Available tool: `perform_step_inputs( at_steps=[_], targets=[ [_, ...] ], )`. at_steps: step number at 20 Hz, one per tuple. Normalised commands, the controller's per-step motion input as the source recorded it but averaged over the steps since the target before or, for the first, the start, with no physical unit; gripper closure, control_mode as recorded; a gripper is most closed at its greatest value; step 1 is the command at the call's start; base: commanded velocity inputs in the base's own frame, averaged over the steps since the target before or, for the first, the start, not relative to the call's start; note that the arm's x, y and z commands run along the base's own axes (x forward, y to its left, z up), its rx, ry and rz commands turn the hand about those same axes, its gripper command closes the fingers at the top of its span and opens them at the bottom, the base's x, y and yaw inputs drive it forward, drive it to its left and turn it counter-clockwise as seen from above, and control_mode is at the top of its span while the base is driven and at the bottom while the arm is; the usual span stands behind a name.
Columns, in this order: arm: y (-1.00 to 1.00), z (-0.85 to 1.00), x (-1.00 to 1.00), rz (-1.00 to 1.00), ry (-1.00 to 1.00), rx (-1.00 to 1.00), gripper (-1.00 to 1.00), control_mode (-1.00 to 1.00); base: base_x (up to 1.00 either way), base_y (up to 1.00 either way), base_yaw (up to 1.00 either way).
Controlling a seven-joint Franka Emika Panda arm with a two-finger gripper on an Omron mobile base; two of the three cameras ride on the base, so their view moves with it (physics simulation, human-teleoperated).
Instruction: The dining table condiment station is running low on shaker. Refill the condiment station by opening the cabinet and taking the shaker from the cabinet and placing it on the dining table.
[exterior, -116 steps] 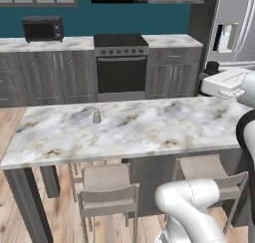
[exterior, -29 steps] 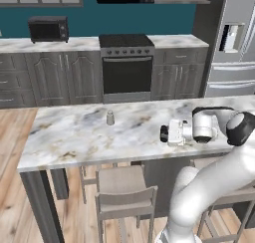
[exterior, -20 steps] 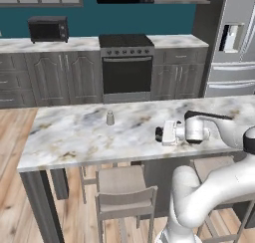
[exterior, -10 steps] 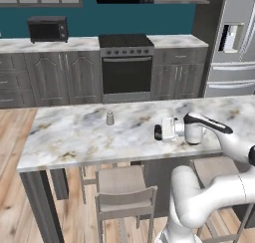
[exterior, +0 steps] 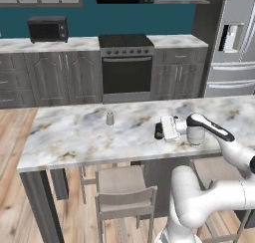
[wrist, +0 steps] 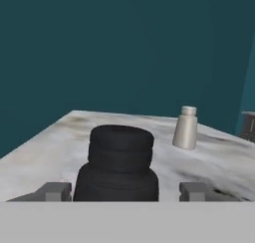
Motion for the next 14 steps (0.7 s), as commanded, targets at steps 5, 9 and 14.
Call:
perform_step_inputs(
  at_steps=[5,9,14],
  targets=[
    [-0.04,0.25,-0.09,0.00,0.00,0.00,-1.00,-1.00,0.00,0.00,0.00],
    [0.00,0.52,-0.27,0.00,-0.01,-0.01,-1.00,-1.00,0.00,0.00,0.00],
    [0.00,0.66,-0.39,0.00,-0.07,-0.05,-1.00,-1.00,0.00,0.00,0.00]
  ],
)
